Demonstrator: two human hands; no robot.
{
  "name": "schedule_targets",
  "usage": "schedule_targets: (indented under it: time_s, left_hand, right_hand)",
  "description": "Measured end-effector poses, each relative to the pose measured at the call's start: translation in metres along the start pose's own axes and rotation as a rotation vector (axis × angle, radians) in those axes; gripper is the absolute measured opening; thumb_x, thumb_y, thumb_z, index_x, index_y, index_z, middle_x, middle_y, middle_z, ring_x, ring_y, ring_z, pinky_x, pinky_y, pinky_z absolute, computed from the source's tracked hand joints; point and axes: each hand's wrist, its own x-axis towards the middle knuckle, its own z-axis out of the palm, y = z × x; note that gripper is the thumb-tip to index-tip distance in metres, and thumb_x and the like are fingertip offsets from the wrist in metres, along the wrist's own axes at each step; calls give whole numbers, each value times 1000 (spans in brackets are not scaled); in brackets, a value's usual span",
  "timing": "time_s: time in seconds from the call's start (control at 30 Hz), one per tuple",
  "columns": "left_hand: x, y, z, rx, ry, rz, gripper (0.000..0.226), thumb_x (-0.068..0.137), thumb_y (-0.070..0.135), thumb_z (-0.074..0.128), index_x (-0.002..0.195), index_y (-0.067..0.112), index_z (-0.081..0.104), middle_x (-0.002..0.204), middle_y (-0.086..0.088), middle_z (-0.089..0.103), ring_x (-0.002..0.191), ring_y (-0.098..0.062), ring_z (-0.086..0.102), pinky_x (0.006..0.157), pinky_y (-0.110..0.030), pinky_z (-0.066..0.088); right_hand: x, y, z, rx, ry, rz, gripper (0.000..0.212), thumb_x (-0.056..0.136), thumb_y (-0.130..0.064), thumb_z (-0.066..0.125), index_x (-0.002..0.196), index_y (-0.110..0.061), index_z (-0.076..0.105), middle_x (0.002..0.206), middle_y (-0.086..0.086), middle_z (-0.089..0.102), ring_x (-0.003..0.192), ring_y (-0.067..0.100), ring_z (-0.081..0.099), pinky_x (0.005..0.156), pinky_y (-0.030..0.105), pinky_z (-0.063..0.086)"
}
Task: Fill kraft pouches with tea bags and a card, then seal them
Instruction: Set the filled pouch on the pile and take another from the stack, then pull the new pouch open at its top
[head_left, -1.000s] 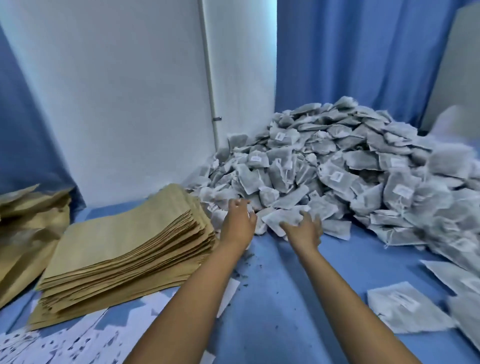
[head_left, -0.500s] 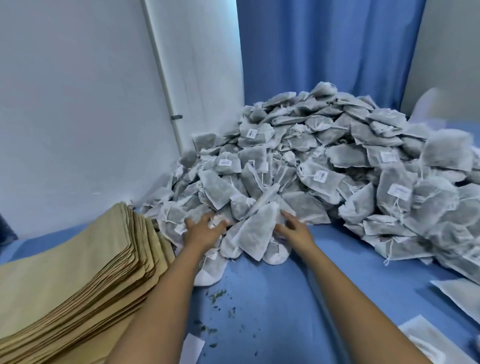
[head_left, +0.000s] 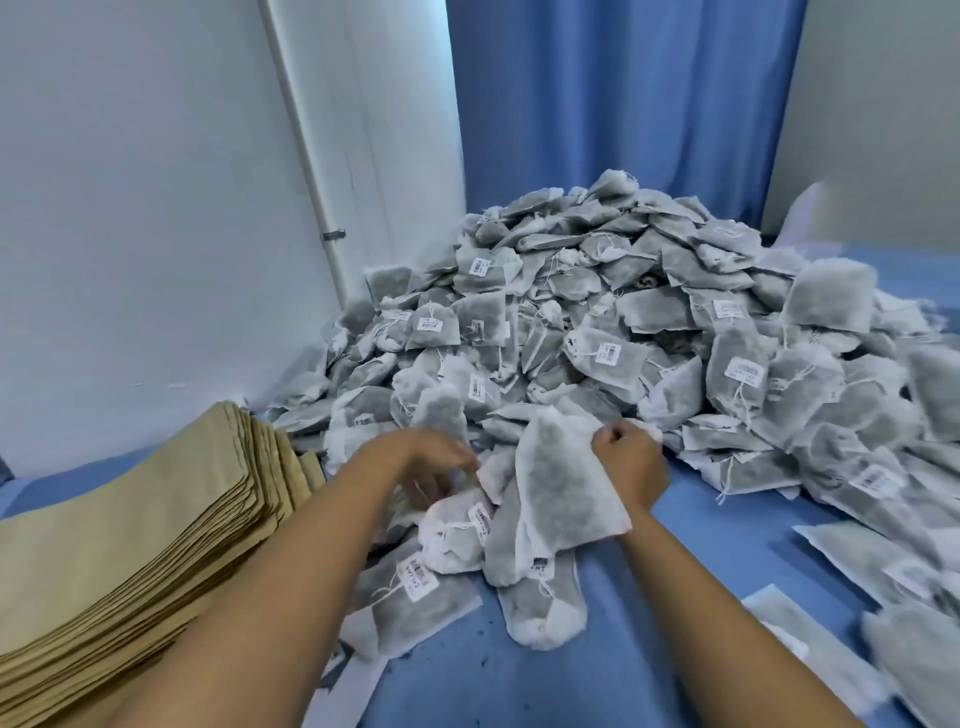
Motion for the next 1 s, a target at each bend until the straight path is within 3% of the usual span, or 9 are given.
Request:
schedule_targets:
  time_s: [0.13,0.3,0.4,0.47,0.57,0.67,0.8,0.93,1.0]
  left_hand:
    - [6,35,-26,489,466,75,35,95,26,44,118,2,58,116,-19,60,93,-28,60,84,-32,47]
    - [58,54,-26,294,638,192,39,96,35,46,128,13,52,136,-16,45,124,-34,41,101,-37,39]
    - [99,59,-12,226,689,277,53,92,44,53,140,26,40,145,-19,25,130,-36,35,106,-43,35]
    - [130,65,-1,162,652,282,63,89,52,53,144,34,30,151,-16,14,137,-36,26,111,-51,25]
    - [172,67,18,41,600,226,82,82,68,50,148,42,9,158,-10,-7,144,-34,2,108,-65,-4]
    - [207,61,35,-68,627,212,90,75,76,49,147,45,3,159,-2,-6,144,-30,-7,106,-62,-14]
    - [211,59,33,-194,642,326,78,76,66,58,143,41,27,156,4,19,143,-26,8,112,-57,-4]
    - [172,54,25,-322,551,417,36,78,52,56,113,45,53,137,2,51,128,-24,42,109,-45,29]
    - [143,49,20,-289,512,437,23,74,51,49,94,44,59,125,4,62,110,-17,56,95,-33,43]
  right_hand:
    - [49,-2,-29,-127,359,-162,19,82,-12,53,94,-9,68,109,16,61,105,36,51,93,44,38]
    - [114,15,-29,-465,-119,-100,89,80,-59,62,150,-36,12,158,15,-1,143,43,7,114,60,7]
    - [140,20,-7,-266,-332,-132,99,72,-63,69,148,-41,10,154,6,25,132,37,38,107,51,34]
    - [150,16,9,24,-446,-131,89,68,-58,74,140,-42,24,130,-12,50,107,19,58,76,31,56]
    - [175,24,46,114,-508,-230,59,86,-39,66,137,-25,40,124,-11,50,113,9,52,94,23,43]
    - [188,35,76,72,-467,-215,24,97,-22,54,109,-2,54,98,2,57,84,-7,59,84,13,43]
    - [170,34,62,4,-539,-272,55,94,-4,55,144,-7,32,139,9,46,116,9,43,87,2,39]
    - [129,18,48,-101,-572,-264,40,91,3,55,130,-3,46,111,0,46,96,2,48,81,7,43]
    - [96,8,41,-44,-646,-263,31,94,-1,54,125,-1,52,118,4,53,105,5,54,84,9,41]
